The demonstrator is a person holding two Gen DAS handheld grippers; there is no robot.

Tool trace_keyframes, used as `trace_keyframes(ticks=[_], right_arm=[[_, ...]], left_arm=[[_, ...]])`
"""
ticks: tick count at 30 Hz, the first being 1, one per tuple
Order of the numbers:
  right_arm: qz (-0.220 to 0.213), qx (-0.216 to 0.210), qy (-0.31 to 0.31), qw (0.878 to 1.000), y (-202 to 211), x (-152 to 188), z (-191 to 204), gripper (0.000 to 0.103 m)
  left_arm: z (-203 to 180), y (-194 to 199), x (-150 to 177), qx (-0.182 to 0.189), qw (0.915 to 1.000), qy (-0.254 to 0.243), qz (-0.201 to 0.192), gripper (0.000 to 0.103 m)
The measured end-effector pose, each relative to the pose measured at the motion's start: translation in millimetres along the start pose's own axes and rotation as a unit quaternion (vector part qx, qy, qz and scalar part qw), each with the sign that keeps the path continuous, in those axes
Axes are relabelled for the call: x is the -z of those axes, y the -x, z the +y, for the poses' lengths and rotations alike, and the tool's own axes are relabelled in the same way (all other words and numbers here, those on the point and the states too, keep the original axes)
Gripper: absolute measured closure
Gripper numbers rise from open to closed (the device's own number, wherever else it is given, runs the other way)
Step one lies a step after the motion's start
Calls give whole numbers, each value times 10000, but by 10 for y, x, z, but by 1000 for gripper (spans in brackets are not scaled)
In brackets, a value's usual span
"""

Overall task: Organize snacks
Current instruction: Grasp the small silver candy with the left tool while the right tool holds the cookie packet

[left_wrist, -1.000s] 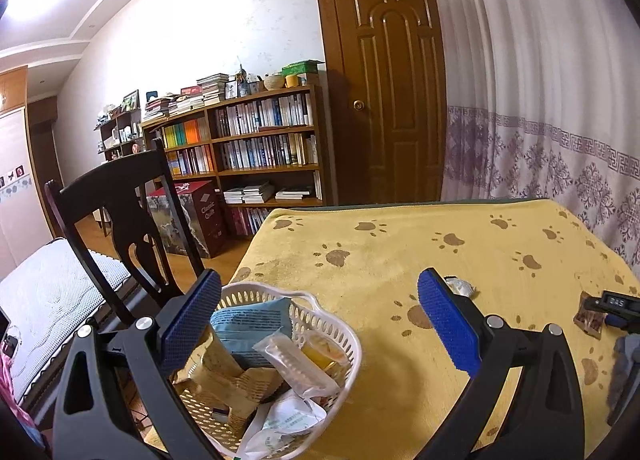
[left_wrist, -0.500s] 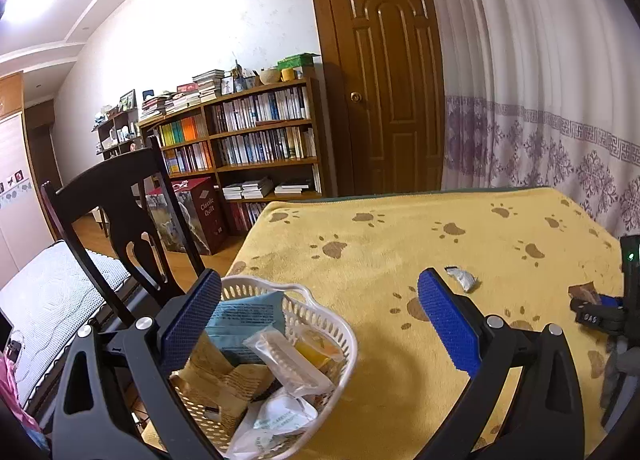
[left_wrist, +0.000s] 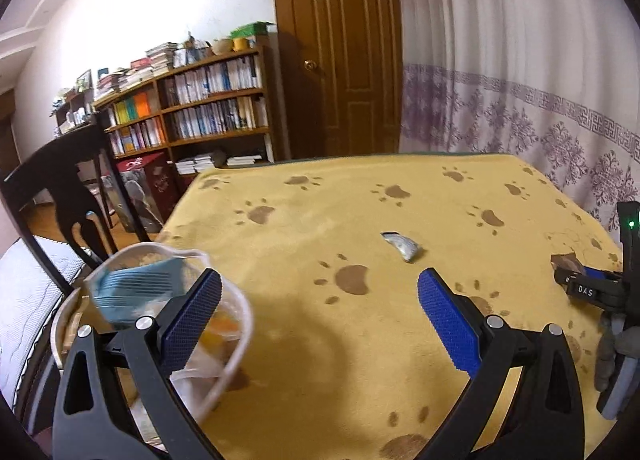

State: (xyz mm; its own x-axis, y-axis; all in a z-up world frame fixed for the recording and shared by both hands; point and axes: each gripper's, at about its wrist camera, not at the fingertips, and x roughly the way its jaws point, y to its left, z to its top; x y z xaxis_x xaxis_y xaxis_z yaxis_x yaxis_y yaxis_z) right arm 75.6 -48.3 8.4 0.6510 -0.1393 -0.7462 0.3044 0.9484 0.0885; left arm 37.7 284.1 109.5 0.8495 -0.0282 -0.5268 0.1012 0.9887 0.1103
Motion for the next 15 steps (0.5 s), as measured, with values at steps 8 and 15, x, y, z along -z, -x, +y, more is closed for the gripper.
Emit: trace_keyframes(ticks=[8, 15], right_arm=[[-20, -286, 73, 9996, -17, 16, 16, 47], [-22, -536, 56, 9985, -6, 44, 2, 47]], left_arm=[[-445, -605, -95, 299, 9978, -319, 490, 9], [-729, -1284, -105, 260, 9931, -658, 933, 22]])
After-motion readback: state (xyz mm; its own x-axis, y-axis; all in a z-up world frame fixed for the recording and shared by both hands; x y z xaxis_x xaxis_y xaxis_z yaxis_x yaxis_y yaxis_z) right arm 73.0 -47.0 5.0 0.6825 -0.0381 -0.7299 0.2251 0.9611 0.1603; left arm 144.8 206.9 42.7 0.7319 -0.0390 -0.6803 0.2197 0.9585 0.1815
